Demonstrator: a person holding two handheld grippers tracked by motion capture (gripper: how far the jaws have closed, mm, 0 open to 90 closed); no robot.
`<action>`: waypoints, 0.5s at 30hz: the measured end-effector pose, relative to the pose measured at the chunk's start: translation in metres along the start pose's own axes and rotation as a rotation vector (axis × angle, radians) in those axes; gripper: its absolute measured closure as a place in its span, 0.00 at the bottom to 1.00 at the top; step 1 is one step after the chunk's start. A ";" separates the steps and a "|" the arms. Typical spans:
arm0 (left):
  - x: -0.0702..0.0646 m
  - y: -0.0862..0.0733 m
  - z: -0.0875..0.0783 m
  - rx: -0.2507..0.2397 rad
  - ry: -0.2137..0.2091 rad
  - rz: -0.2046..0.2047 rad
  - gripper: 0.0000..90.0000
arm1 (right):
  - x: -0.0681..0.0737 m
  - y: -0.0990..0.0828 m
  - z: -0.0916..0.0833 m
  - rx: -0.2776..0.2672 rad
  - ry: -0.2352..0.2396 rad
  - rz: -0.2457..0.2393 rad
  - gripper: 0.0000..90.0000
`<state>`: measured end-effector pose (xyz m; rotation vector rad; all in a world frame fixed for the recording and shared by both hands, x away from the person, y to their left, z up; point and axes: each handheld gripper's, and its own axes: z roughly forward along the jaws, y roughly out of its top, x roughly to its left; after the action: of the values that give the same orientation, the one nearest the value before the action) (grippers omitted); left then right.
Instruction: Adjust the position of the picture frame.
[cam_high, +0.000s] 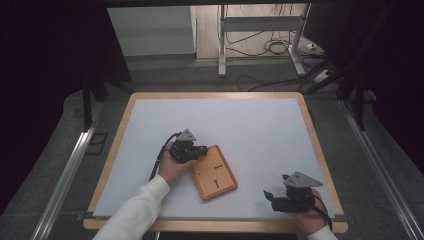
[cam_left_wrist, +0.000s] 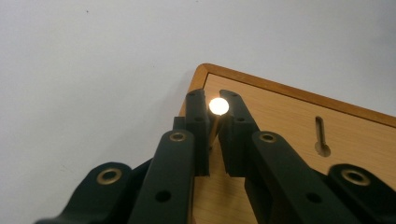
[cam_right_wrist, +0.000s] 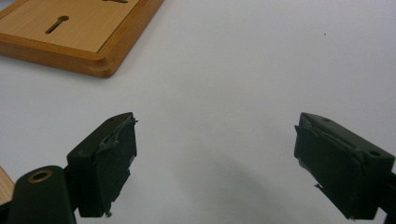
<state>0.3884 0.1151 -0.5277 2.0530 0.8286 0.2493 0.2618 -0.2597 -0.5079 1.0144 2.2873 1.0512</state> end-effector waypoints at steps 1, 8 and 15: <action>-0.001 0.000 0.000 0.000 0.008 0.008 0.93 | 0.000 0.000 0.000 0.001 0.002 0.000 0.14; -0.001 0.001 -0.012 -0.057 0.051 -0.025 0.75 | 0.001 0.000 0.000 0.002 0.001 -0.008 0.14; -0.005 0.002 -0.030 -0.052 0.070 -0.032 0.51 | 0.001 0.000 0.000 0.004 0.001 -0.007 0.14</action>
<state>0.3711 0.1311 -0.5075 1.9904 0.8881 0.3227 0.2610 -0.2596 -0.5080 1.0074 2.2923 1.0454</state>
